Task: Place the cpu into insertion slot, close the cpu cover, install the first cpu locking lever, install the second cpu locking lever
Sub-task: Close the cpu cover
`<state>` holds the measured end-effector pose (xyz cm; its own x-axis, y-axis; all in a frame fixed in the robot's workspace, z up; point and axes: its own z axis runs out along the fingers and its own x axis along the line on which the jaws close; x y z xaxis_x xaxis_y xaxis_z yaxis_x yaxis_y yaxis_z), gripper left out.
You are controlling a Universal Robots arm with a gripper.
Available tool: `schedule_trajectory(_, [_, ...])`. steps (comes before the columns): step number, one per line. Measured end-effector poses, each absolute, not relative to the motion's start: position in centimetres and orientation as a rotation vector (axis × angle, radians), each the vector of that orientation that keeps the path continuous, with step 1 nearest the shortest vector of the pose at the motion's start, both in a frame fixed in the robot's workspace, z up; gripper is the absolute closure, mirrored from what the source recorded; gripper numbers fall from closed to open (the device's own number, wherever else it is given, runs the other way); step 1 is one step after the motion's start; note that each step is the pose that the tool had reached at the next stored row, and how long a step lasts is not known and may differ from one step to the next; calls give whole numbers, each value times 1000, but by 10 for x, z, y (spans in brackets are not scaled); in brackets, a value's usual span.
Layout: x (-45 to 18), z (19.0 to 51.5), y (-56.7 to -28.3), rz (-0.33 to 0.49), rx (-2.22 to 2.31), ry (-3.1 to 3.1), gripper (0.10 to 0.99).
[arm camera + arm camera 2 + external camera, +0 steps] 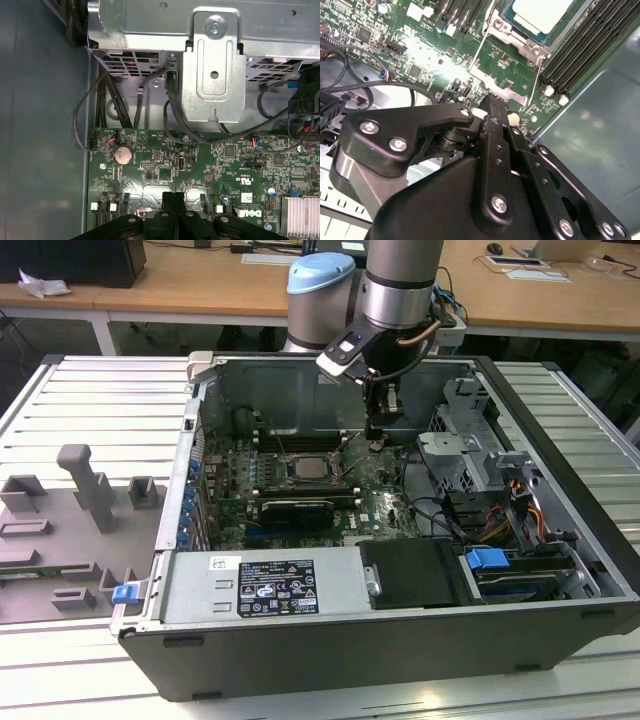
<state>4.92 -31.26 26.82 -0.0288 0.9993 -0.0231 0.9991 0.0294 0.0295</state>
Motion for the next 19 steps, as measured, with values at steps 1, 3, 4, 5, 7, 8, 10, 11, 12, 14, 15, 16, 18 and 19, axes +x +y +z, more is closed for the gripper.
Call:
schedule_trajectory(1, [50,268,-313,8,2163,2227,980])
schedule_trajectory(3, [52,268,-313,7,2163,2226,980])
schedule_trajectory(4, [52,268,-313,7,2163,2226,980])
schedule_trajectory(5, [52,268,-313,7,2163,2226,980])
schedule_trajectory(7, [53,268,-313,7,2162,2227,980])
schedule_trajectory(8, [53,268,-313,7,2163,2227,980])
schedule_trajectory(10, [55,268,-313,7,2163,2227,980])
schedule_trajectory(11, [57,268,-313,7,2163,2227,980])
schedule_trajectory(12, [58,268,-313,7,2163,2227,980])
schedule_trajectory(14, [61,268,-312,6,2163,2227,980])
schedule_trajectory(15, [62,268,-312,6,2163,2227,980])
schedule_trajectory(16, [64,268,-312,6,2163,2227,980])
schedule_trajectory(18, [65,267,-312,5,2163,2228,980])
schedule_trajectory(19, [66,267,-312,5,2164,2228,980])
